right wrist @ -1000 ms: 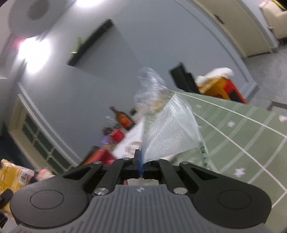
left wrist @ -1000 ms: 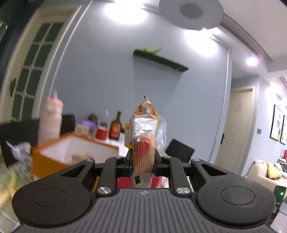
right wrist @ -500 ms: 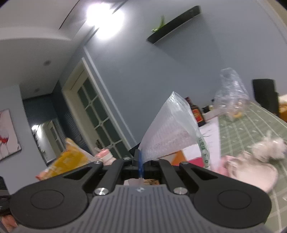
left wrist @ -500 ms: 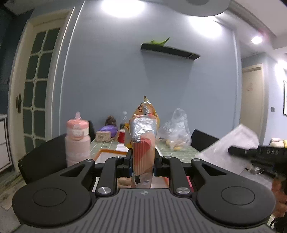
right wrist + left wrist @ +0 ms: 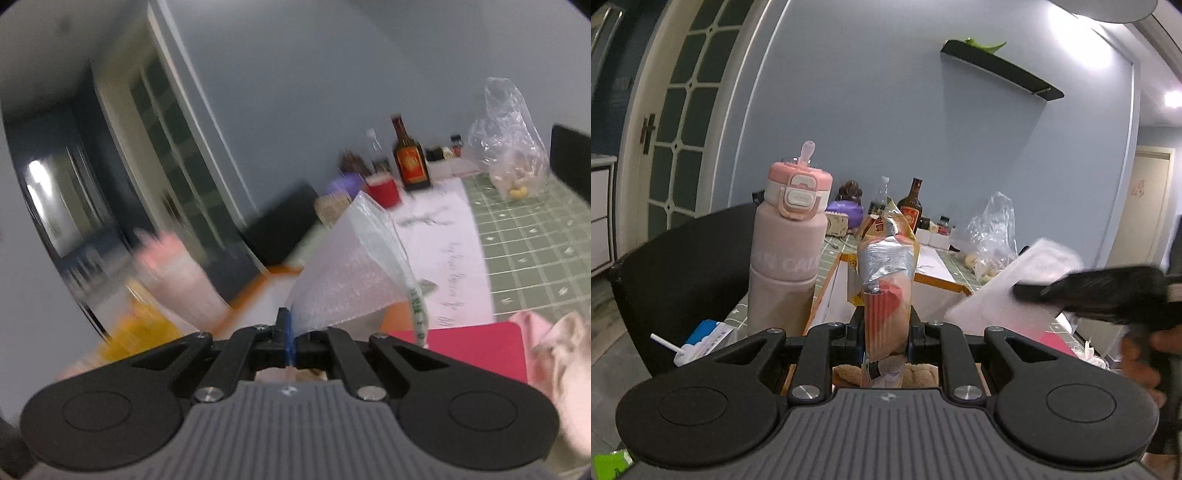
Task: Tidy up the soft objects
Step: 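Carry the snack packet and bubble-wrap bag over the orange box with both tools, then release the bubble-wrap bag from the right tool while the left tool lowers the snack packet into the box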
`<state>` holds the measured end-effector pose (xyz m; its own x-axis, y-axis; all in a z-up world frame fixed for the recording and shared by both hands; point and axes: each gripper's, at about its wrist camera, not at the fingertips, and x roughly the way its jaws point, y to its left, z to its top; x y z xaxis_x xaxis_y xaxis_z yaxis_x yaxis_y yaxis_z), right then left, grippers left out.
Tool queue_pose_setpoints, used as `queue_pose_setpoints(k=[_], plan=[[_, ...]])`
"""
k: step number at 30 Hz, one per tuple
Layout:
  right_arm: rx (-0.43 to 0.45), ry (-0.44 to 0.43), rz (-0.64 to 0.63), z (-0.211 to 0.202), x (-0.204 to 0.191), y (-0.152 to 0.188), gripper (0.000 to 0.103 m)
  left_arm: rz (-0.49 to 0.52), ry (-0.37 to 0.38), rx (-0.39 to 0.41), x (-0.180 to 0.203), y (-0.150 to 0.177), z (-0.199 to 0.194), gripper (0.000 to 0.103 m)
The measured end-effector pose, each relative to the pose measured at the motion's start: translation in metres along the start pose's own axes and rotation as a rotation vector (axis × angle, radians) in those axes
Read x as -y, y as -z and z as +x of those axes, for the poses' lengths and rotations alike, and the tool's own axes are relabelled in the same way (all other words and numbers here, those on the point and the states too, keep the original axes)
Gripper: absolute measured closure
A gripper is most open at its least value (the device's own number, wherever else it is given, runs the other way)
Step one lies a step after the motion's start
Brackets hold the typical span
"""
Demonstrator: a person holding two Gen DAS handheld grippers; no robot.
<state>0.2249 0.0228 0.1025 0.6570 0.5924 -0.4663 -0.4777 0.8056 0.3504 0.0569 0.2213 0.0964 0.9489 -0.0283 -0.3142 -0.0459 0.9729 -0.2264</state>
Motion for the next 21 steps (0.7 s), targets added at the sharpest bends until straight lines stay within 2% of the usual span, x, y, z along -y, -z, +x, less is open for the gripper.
queue_pose_setpoints(k=[2, 4, 9, 12, 14, 17, 19, 20, 21], plan=[[-0.089, 0.084, -0.074, 0.025, -0.012, -0.001, 0.103, 0.014, -0.001, -0.009, -0.001, -0.003, 0.004, 0.081], [-0.143, 0.148, -0.153, 0.046, -0.025, -0.003, 0.103, 0.019, -0.014, -0.016, -0.001, -0.006, 0.01, 0.081], [-0.287, 0.234, -0.283, 0.091, -0.045, -0.002, 0.103, 0.047, -0.012, -0.035, 0.011, -0.007, 0.022, 0.081], [-0.291, 0.36, -0.411, 0.11, -0.059, 0.002, 0.103, 0.058, -0.023, -0.047, 0.016, -0.007, 0.029, 0.081], [-0.298, 0.375, -0.409, 0.115, -0.057, 0.0, 0.103, 0.074, -0.029, -0.052, 0.018, -0.007, 0.036, 0.081], [-0.284, 0.352, -0.385, 0.117, -0.049, -0.004, 0.103, 0.106, -0.072, -0.065, 0.021, -0.007, 0.05, 0.081], [-0.257, 0.325, -0.363, 0.112, -0.046, -0.006, 0.096, 0.136, -0.114, -0.077, 0.021, -0.004, 0.059, 0.081], [-0.243, 0.318, -0.355, 0.109, -0.045, -0.006, 0.083, 0.141, -0.13, -0.092, 0.019, -0.005, 0.065, 0.081], [-0.221, 0.31, -0.346, 0.106, -0.043, -0.007, 0.064, 0.137, -0.14, -0.111, 0.017, -0.005, 0.07, 0.081]])
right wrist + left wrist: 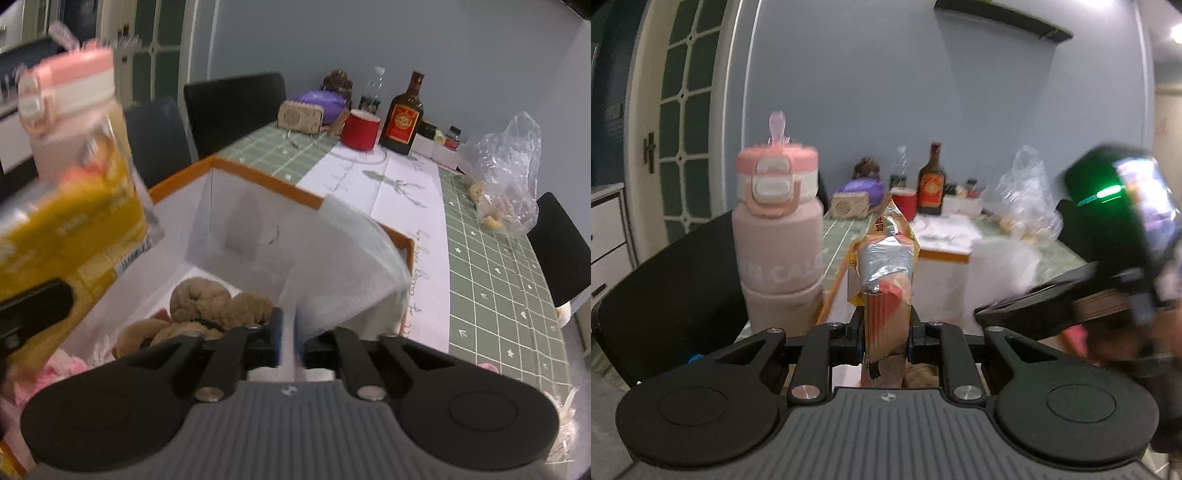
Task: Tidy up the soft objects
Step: 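Release the bubble-wrap bag from the right tool while the left tool lowers the snack packet into the box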
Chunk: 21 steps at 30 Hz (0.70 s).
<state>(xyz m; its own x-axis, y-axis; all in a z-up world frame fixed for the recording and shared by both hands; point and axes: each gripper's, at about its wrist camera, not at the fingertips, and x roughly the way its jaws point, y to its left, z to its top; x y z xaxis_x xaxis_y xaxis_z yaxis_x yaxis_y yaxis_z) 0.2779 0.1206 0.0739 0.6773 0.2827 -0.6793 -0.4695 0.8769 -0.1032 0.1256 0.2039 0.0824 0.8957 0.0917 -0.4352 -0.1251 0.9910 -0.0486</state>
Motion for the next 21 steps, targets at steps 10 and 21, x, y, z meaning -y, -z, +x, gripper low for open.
queue_pose_setpoints(k=[10, 21], plan=[[0.383, -0.037, 0.07, -0.042, 0.026, 0.048, 0.013, -0.048, -0.031, -0.12, -0.007, -0.01, 0.029, 0.081], [0.344, -0.172, 0.115, -0.032, 0.034, 0.056, 0.014, 0.04, -0.038, -0.209, 0.006, -0.016, 0.052, 0.08]])
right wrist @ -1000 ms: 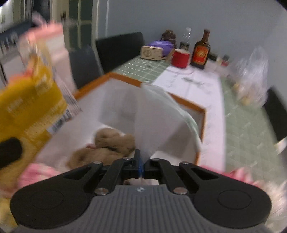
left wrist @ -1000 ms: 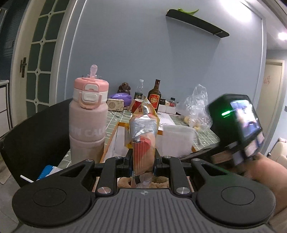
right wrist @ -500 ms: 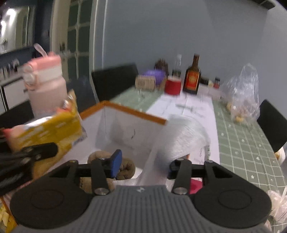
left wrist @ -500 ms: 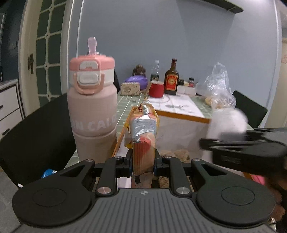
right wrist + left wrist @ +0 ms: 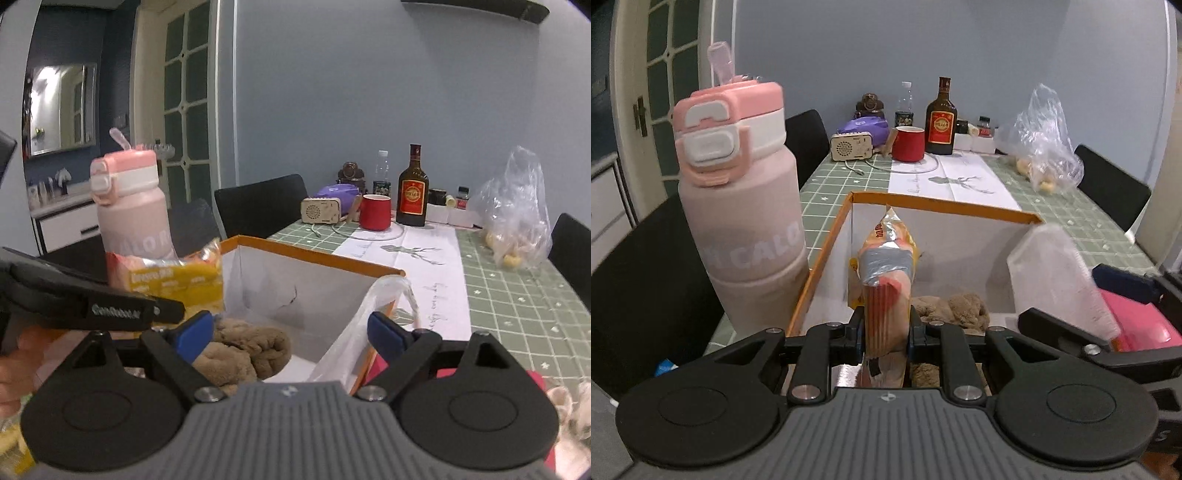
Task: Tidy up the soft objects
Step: 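Release the bubble-wrap bag from the right tool while the left tool lowers the snack packet into the box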
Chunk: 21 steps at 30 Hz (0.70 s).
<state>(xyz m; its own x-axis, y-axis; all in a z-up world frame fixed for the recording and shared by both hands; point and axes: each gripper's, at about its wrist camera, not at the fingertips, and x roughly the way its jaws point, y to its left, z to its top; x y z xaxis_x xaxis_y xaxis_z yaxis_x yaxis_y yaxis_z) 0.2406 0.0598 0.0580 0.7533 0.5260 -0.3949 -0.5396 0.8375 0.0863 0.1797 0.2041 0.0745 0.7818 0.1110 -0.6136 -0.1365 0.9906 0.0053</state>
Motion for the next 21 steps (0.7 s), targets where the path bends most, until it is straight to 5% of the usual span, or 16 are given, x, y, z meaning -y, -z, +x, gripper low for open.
queue_pose_setpoints(k=[5, 7, 10, 21], plan=[[-0.003, -0.006, 0.02, 0.001, 0.001, 0.002, 0.014, 0.037, -0.037, 0.045, 0.005, -0.001, 0.001, 0.071], [-0.002, -0.009, 0.027, 0.0, 0.001, 0.003, 0.014, 0.069, -0.058, 0.056, 0.008, 0.0, 0.003, 0.042], [-0.005, -0.015, 0.038, 0.0, 0.004, 0.004, 0.014, 0.048, -0.03, 0.073, 0.007, -0.002, 0.002, 0.021], [-0.003, -0.035, 0.081, -0.002, 0.009, 0.004, 0.014, 0.071, -0.038, 0.148, 0.007, 0.0, -0.026, 0.02]])
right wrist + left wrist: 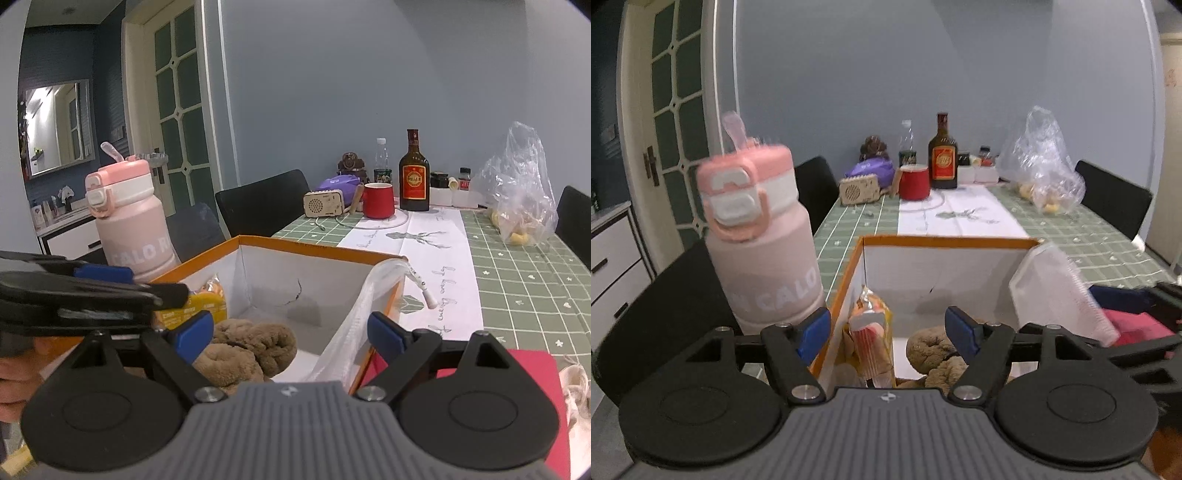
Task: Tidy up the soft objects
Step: 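Release the bubble-wrap bag from the right tool while the left tool lowers the snack packet into the box, then open the left tool and withdraw both tools from the box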
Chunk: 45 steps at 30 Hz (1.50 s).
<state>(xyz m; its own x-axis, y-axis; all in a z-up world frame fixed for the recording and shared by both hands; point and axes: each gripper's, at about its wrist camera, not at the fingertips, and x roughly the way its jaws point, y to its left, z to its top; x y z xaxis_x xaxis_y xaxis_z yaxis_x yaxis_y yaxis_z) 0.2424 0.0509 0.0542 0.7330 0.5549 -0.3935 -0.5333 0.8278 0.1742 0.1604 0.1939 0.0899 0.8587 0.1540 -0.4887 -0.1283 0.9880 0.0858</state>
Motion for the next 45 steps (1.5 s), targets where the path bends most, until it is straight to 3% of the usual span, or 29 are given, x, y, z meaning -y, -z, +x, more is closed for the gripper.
queue_pose_setpoints(k=[9, 20, 23, 26, 28, 37, 40, 45], plan=[[0.003, -0.013, 0.026, -0.002, 0.004, -0.002, 0.014, 0.002, 0.009, 0.053, -0.01, 0.005, -0.049, 0.016], [0.039, -0.027, 0.059, -0.019, 0.007, -0.013, 0.014, -0.132, 0.136, 0.143, -0.033, 0.012, -0.089, 0.007], [0.071, -0.044, 0.099, -0.036, 0.009, -0.023, 0.011, -0.029, 0.138, 0.206, -0.03, 0.019, -0.112, 0.007], [0.119, -0.062, 0.116, -0.06, 0.005, -0.034, 0.009, 0.048, 0.055, 0.282, -0.02, 0.028, -0.138, 0.007], [0.151, -0.083, 0.131, -0.077, 0.003, -0.039, 0.007, 0.056, 0.039, 0.308, -0.017, 0.029, -0.153, 0.007], [0.212, -0.083, 0.113, -0.143, 0.004, -0.043, 0.006, 0.15, 0.067, 0.366, 0.032, 0.044, -0.218, 0.007], [0.238, -0.046, 0.072, -0.166, 0.008, -0.042, 0.004, 0.12, 0.139, 0.379, 0.05, 0.049, -0.227, 0.007], [0.228, 0.161, -0.03, -0.197, 0.025, -0.04, 0.003, 0.082, 0.245, 0.359, 0.087, 0.058, -0.227, 0.007]])
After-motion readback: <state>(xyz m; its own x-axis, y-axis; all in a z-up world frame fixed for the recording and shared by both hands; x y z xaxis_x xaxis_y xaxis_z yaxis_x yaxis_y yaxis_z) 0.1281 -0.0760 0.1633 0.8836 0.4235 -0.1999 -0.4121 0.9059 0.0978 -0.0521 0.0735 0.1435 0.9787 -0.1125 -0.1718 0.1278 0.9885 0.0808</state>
